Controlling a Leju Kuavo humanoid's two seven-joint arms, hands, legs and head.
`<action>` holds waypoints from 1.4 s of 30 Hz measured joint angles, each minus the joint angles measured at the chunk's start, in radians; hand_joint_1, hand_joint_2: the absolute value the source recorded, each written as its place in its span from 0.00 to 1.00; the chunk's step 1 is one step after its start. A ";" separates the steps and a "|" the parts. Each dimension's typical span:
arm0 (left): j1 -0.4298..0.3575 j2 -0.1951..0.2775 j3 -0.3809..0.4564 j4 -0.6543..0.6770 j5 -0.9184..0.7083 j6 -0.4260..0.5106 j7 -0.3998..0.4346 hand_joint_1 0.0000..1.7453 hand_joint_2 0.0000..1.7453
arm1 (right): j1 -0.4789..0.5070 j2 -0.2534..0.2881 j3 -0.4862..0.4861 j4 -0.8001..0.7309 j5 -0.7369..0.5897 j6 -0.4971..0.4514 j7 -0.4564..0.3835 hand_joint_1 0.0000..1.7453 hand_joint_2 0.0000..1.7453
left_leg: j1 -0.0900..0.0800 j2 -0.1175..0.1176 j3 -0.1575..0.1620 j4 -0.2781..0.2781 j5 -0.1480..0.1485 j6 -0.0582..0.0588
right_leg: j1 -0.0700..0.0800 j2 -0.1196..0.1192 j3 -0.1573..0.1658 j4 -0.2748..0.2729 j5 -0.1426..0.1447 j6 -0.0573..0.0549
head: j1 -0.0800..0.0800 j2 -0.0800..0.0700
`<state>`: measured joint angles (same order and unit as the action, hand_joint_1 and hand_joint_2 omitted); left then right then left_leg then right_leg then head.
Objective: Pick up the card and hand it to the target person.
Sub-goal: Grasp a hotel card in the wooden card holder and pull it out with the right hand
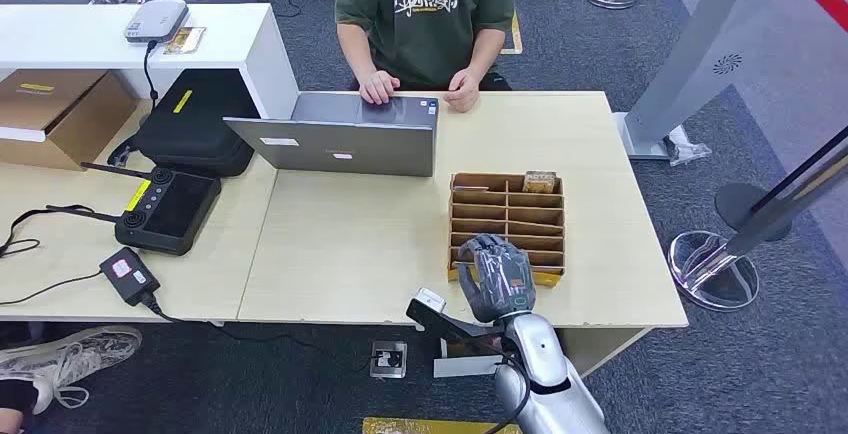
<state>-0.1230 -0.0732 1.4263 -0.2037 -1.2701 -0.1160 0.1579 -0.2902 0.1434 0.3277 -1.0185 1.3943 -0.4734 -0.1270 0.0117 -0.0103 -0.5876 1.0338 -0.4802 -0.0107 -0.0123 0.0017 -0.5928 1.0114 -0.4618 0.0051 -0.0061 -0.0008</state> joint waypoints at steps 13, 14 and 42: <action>0.000 0.000 0.000 0.000 -0.002 0.000 0.000 0.00 0.00 | -0.053 -0.016 0.074 0.116 0.044 -0.025 0.037 0.77 1.00 | 0.000 0.000 0.002 0.000 0.000 0.000 | 0.000 0.001 0.002 0.000 0.000 0.000 | 0.000 0.000; 0.000 0.000 0.000 0.000 -0.002 0.000 0.000 0.00 0.00 | -0.056 -0.017 0.076 0.121 0.043 -0.029 0.037 0.78 1.00 | 0.000 0.000 0.003 0.000 0.000 0.000 | 0.000 0.001 0.002 0.000 0.000 0.000 | 0.000 0.000; 0.011 0.002 0.000 0.000 -0.002 0.000 -0.007 0.00 0.00 | -0.189 -0.194 0.061 -0.330 0.021 0.048 -0.011 0.78 1.00 | 0.000 0.000 0.002 0.001 0.000 0.000 | 0.000 0.001 0.001 0.000 0.001 0.001 | 0.000 0.000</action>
<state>-0.1118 -0.0717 1.4263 -0.2037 -1.2722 -0.1160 0.1507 -0.4796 -0.0510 0.3891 -1.3488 1.4157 -0.4259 -0.1383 0.0112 -0.0100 -0.5861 1.0343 -0.4801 -0.0106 -0.0127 0.0025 -0.5918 1.0113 -0.4609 0.0057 -0.0061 -0.0008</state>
